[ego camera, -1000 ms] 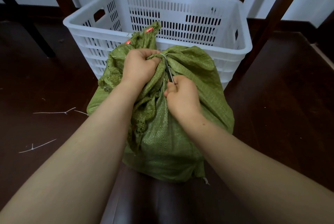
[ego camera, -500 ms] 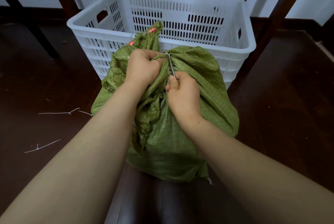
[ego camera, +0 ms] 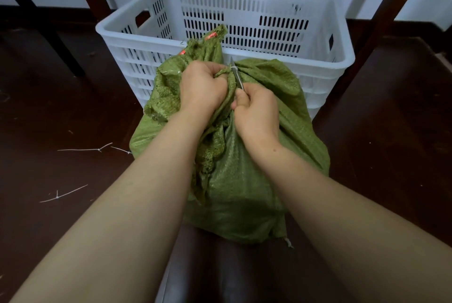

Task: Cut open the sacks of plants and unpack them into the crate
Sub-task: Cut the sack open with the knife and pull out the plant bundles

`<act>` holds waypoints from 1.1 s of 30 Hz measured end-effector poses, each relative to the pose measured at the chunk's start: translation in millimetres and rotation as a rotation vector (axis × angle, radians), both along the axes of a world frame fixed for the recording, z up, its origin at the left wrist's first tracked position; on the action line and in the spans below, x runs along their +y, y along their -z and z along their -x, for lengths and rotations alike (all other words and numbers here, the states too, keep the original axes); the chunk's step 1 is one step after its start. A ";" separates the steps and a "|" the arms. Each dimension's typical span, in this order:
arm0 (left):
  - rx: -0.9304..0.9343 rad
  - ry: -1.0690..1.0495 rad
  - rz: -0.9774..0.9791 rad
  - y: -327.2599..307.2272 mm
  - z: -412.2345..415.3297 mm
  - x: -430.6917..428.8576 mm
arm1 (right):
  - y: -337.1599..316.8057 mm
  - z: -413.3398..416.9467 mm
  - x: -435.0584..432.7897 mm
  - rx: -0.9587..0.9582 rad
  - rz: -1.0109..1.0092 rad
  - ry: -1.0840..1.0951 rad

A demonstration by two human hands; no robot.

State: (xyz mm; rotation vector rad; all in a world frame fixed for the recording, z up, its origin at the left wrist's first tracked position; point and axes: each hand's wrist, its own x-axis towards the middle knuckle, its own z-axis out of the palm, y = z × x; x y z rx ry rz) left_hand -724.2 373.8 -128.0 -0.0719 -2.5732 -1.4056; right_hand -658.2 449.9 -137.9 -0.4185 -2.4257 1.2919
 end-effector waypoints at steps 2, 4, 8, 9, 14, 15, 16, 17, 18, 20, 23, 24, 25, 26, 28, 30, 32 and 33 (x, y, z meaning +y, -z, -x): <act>0.007 -0.006 -0.014 0.5 0.4 1.9 | 0.8 -3.3 0.2 0.023 -0.004 0.005; 0.017 -0.007 -0.019 -0.2 -0.5 5.4 | 0.9 -5.2 1.8 0.044 0.000 0.013; 0.024 -0.025 -0.022 -0.5 -2.8 12.1 | 1.0 -6.3 5.7 0.063 -0.006 0.023; 0.022 -0.031 -0.024 -0.1 -2.9 13.1 | 1.3 -7.0 6.3 0.060 -0.006 0.021; 0.036 -0.005 -0.024 2.9 -5.7 13.9 | -1.6 -4.4 12.4 0.021 0.040 0.023; 0.042 0.023 -0.005 3.8 -6.4 13.2 | -2.9 -0.8 15.0 0.003 0.058 0.028; 0.044 0.056 0.030 4.6 -6.7 12.8 | -4.0 3.0 17.6 -0.015 0.073 0.032; 0.045 0.087 0.067 6.2 -6.2 12.0 | -4.6 6.5 19.7 -0.031 0.085 0.033; 0.046 0.117 0.099 7.6 -5.5 10.8 | -4.7 9.0 21.0 -0.041 0.094 0.030; 0.047 0.167 0.140 8.8 -5.5 7.4 | -3.2 11.2 21.3 -0.056 0.107 0.018; 0.058 0.182 0.149 9.1 -8.1 1.3 | -1.5 10.7 17.5 -0.068 0.089 -0.004; 0.060 0.160 0.149 8.3 -10.7 0.5 | -1.4 10.6 16.3 -0.067 0.083 -0.008; 0.056 0.130 0.152 8.0 -13.0 0.7 | -1.4 10.7 15.4 -0.067 0.076 -0.010; 0.049 0.099 0.157 7.4 -14.9 1.9 | -1.4 10.8 14.4 -0.071 0.065 -0.011; 0.021 0.044 0.168 5.7 -16.3 5.7 | -1.0 10.9 13.3 -0.080 0.042 -0.004; -0.008 0.011 0.177 3.0 -17.0 8.7 | 0.5 9.5 12.2 -0.077 0.028 0.009; -0.025 -0.015 0.168 0.1 -16.8 9.8 | 2.1 7.0 11.0 -0.067 0.017 0.017; -0.036 -0.027 0.156 -1.0 -16.4 10.3 | 3.0 5.7 10.4 -0.065 0.016 0.018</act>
